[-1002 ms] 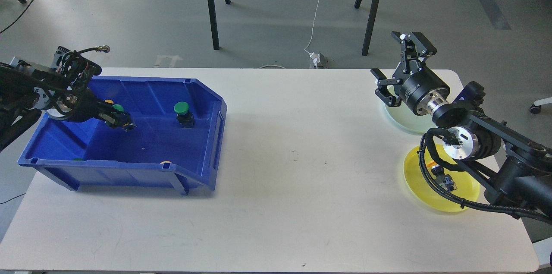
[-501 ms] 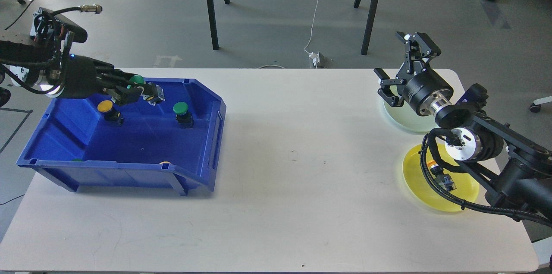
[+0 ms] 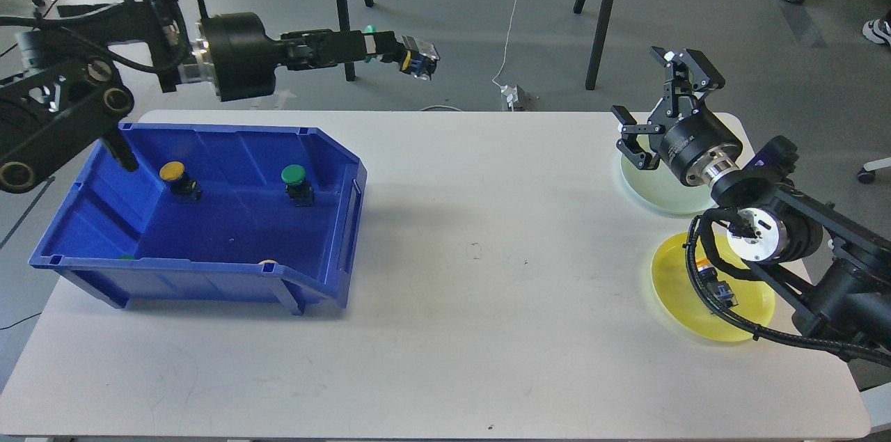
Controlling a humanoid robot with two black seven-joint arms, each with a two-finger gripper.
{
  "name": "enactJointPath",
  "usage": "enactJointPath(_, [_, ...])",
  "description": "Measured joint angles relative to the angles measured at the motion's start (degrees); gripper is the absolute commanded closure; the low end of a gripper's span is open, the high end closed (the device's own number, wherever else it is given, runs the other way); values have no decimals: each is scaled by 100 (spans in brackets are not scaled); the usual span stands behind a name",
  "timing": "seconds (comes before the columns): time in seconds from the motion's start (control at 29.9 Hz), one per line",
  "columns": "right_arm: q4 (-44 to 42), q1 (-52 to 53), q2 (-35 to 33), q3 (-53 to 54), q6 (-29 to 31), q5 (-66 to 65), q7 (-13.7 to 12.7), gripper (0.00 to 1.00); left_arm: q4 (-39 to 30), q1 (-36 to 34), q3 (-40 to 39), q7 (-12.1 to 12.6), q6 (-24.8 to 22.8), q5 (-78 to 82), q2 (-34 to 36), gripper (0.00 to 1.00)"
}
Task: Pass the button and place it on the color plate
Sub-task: 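Lift the green button and extend the left gripper toward the right gripper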
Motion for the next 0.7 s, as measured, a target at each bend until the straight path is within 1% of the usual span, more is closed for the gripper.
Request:
enactJointPath(0.13, [73, 9, -176, -40, 105, 6, -21, 1, 785, 69, 35, -3, -1, -64, -938, 77])
enactJointPath(0.23, [97, -31, -304, -70, 457, 8, -40, 1, 1269, 133, 50, -3, -1, -113, -1357, 77])
enactJointPath(0.33, [223, -73, -380, -82, 788, 79, -62, 1, 1399, 176, 35, -3, -1, -172, -1469, 77])
enactJointPath(0.53, [620, -94, -469, -315, 1314, 496, -75, 1, 1419, 193, 35, -3, -1, -200, -1484, 76])
enactJointPath(0.7, [635, -31, -334, -385, 1455, 533, -75, 1, 1419, 194, 35, -3, -1, -204, -1476, 76])
